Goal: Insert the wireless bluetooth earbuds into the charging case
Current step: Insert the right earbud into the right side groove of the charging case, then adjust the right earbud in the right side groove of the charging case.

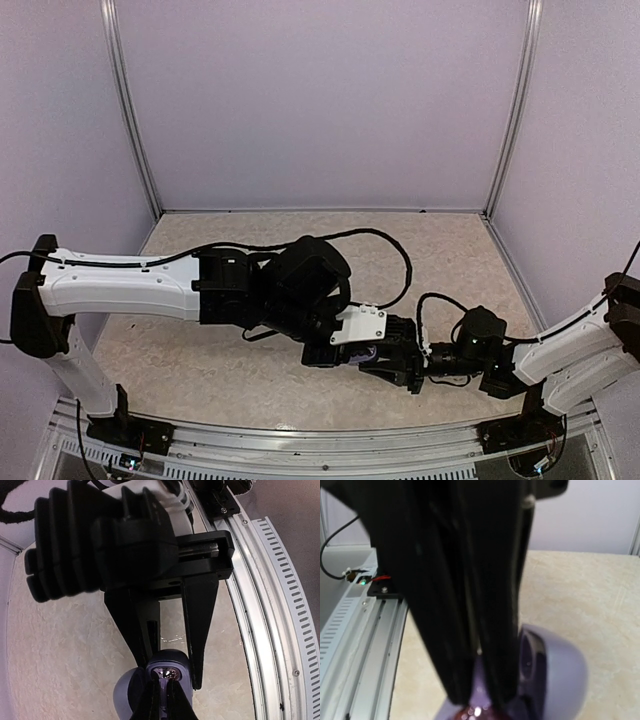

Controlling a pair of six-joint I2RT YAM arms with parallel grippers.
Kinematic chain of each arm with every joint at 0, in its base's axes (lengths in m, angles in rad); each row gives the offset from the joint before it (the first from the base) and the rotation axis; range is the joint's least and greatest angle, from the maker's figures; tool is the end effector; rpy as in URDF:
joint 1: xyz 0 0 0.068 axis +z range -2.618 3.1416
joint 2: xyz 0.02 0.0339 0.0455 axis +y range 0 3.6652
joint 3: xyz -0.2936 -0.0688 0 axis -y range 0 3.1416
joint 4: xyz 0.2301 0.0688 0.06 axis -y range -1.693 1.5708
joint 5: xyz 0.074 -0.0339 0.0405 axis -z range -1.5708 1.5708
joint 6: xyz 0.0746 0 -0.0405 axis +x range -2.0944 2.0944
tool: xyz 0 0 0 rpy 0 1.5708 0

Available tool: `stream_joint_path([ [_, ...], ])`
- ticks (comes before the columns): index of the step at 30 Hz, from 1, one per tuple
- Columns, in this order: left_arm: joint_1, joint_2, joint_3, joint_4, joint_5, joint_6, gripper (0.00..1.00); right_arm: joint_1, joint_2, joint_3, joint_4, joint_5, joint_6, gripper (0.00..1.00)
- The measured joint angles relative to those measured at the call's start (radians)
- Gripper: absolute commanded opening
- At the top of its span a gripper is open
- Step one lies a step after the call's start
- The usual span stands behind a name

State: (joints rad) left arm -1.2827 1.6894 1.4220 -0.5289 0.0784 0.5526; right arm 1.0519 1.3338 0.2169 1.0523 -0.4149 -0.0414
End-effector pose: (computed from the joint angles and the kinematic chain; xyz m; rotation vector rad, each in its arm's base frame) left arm 0.1070 -0.3816 0.2961 1.9364 1.4332 -0.4390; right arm 0.0968 0.2301 0.2092 -1.1819 1.2906 1.0952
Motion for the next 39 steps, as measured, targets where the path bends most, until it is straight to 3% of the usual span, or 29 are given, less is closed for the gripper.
stream_joint_path([
  [6, 0.002, -0.026, -0.008, 0.025, 0.0, -0.002, 0.12, 0.0, 0.0, 0.0, 0.05, 0.001, 0.001, 0.0],
  [16, 0.002, -0.106, -0.043, 0.069, -0.004, 0.019, 0.3, 0.0, 0.0, 0.018, 0.159, 0.0, 0.002, 0.0],
  [39, -0.035, -0.137, -0.046, 0.067, -0.103, 0.051, 0.32, 0.0, 0.035, 0.042, 0.215, -0.01, 0.011, 0.0],
])
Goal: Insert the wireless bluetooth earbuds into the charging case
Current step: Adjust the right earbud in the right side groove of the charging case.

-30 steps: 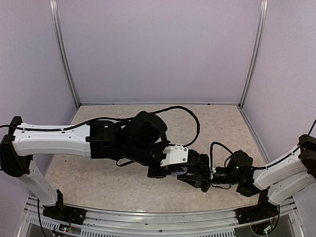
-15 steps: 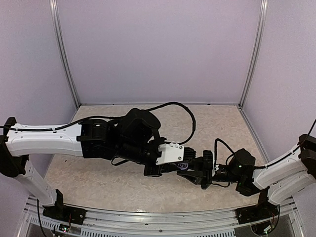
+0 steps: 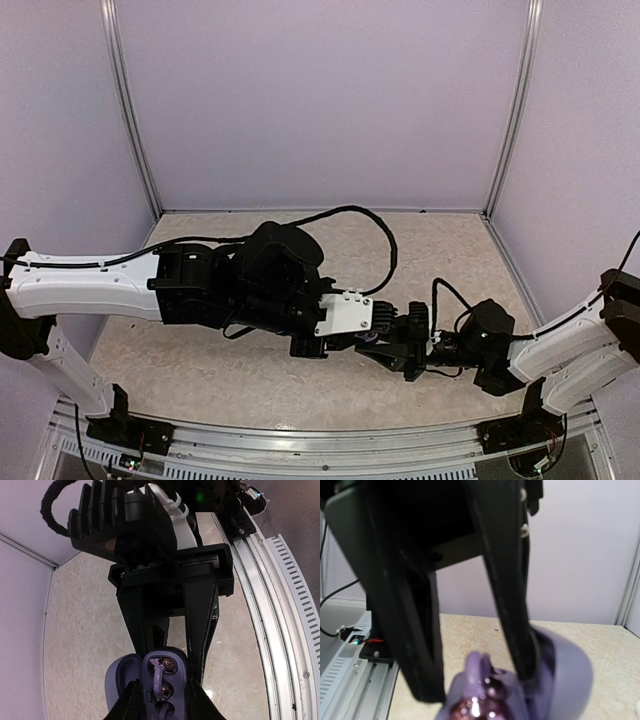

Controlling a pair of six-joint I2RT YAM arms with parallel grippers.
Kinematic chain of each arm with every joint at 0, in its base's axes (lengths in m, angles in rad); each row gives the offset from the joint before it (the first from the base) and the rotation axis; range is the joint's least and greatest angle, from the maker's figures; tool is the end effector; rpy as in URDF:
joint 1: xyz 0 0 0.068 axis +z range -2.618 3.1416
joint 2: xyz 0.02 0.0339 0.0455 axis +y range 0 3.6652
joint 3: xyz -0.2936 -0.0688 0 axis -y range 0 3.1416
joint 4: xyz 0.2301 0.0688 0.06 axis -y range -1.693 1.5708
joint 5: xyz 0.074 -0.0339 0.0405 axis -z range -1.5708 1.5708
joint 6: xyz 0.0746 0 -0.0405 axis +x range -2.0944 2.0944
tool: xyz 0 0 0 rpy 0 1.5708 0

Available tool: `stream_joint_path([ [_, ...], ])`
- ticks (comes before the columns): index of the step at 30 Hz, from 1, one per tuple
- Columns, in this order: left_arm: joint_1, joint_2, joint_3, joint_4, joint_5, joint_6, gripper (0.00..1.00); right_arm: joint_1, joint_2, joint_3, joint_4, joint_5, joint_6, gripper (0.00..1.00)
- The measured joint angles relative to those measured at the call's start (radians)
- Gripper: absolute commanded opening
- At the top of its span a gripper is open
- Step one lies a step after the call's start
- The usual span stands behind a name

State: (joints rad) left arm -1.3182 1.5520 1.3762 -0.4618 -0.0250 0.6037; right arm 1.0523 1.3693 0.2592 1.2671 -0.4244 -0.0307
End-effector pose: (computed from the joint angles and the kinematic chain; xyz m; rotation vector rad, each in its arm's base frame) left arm 0.0945 -0.3587 0.3374 1.8224 1.2904 -0.3672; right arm 0.1009 0.2389 0.2439 -1.0850 1.0781 1.1276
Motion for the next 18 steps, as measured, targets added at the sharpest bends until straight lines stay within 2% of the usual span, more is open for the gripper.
stream_joint_path([
  [10, -0.005, -0.001, 0.001, 0.002, -0.006, 0.011, 0.31, 0.002, 0.01, 0.006, 0.001, 0.0, 0.002, 0.0],
  [18, -0.006, -0.001, 0.007, 0.003, 0.001, 0.026, 0.19, 0.009, 0.02, 0.008, -0.002, -0.002, 0.002, 0.0],
])
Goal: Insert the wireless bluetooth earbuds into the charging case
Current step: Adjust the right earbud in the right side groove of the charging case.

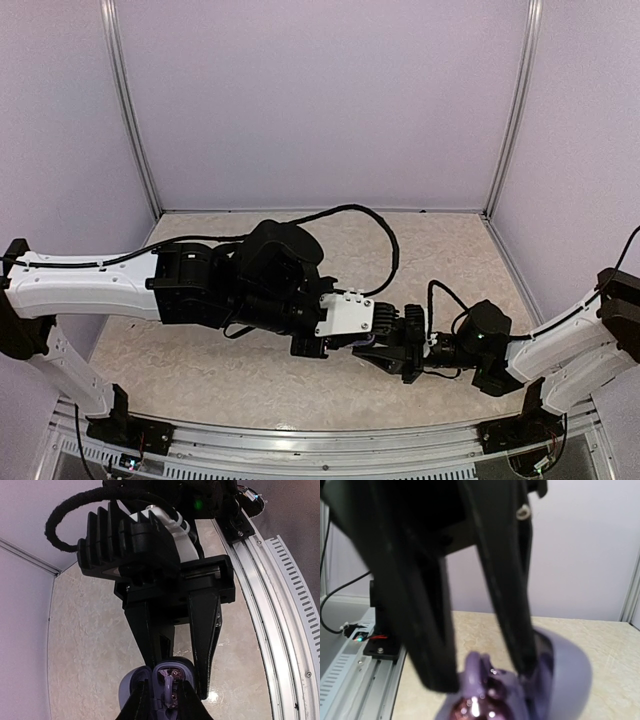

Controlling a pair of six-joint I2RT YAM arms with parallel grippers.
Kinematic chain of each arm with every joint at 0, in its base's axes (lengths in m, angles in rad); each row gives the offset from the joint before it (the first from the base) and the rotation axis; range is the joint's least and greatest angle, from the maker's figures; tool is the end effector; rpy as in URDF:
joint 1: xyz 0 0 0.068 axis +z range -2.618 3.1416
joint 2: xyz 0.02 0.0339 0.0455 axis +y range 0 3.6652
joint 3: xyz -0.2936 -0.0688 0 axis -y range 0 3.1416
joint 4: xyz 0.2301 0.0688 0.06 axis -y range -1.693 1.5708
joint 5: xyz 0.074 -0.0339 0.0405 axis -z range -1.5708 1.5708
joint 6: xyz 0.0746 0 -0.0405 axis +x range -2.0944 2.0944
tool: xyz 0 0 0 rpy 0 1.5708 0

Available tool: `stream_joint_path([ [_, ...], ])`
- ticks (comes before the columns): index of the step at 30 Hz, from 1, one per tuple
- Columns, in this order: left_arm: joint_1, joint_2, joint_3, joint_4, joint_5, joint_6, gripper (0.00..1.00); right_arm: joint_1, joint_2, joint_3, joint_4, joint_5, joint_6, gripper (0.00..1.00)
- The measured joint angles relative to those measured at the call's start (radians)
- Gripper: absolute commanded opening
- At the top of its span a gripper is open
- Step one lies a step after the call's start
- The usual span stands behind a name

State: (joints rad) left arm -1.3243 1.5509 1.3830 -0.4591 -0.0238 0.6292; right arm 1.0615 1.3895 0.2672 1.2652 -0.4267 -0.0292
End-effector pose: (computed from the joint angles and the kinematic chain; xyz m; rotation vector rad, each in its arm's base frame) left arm 0.0923 -0.3597 0.3406 1.8331 1.2544 -0.3612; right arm 0.1005 0.2432 0.2412 -1.0985 1.0876 1.1368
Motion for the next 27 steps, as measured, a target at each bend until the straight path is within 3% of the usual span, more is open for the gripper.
stream_joint_path([
  [14, 0.005, 0.0, 0.009, -0.004, 0.023, 0.008, 0.02, 0.005, 0.0, 0.0, -0.011, -0.019, -0.003, 0.0],
  [27, 0.009, 0.0, 0.009, -0.013, 0.069, 0.003, 0.0, 0.01, -0.026, 0.0, -0.048, -0.021, -0.002, 0.0],
])
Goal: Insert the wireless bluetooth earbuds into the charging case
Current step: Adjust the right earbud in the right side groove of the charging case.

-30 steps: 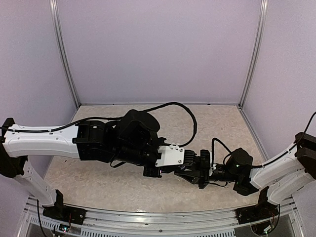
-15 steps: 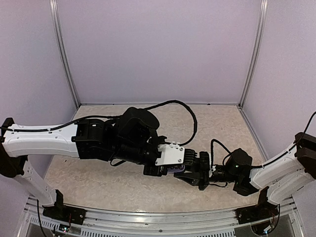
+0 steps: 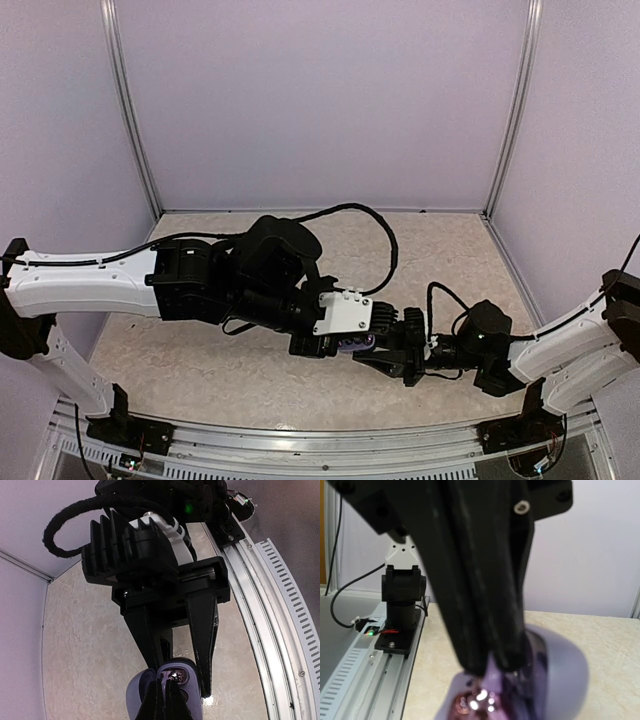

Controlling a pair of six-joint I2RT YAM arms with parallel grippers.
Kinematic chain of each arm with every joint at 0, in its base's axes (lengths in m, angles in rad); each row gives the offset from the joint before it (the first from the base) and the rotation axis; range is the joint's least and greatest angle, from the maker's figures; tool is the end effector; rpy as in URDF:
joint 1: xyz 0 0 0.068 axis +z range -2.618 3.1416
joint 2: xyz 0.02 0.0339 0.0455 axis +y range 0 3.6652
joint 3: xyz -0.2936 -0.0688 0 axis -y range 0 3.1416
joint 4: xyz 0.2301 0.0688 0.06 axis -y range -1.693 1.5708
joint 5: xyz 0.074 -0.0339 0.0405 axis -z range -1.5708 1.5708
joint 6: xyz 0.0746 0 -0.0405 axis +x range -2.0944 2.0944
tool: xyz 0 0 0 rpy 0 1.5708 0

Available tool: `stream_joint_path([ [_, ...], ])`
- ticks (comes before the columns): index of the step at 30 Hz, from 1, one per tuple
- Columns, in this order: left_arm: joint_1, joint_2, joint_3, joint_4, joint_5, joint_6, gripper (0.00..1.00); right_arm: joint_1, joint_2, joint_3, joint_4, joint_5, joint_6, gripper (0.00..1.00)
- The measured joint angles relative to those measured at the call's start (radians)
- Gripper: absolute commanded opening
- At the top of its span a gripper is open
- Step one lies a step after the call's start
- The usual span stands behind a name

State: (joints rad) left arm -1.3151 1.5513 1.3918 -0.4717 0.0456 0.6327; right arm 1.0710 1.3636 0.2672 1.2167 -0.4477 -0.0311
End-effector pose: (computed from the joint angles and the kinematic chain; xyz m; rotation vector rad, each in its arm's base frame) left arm 0.0905 -0.3597 0.3421 1.8628 1.2347 -0.4277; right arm 0.0955 0.2422 0.2405 -1.1318 1.0938 1.1557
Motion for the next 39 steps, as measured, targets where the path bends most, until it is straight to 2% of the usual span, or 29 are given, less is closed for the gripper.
stream_joint_path([
  [28, -0.051, 0.076, -0.011, -0.023, -0.173, 0.018, 0.0, -0.001, -0.04, -0.003, -0.196, 0.029, 0.002, 0.0],
  [31, -0.047, 0.082, -0.011, -0.024, -0.164, 0.01, 0.03, -0.001, -0.042, -0.003, -0.212, 0.034, 0.001, 0.0],
  [35, -0.043, 0.078, -0.016, -0.018, -0.147, 0.0, 0.13, -0.001, -0.047, -0.003, -0.217, 0.034, -0.002, 0.0],
  [39, -0.036, 0.058, -0.033, 0.009, -0.131, 0.0, 0.16, 0.0, -0.047, -0.003, -0.185, 0.028, -0.006, 0.0],
])
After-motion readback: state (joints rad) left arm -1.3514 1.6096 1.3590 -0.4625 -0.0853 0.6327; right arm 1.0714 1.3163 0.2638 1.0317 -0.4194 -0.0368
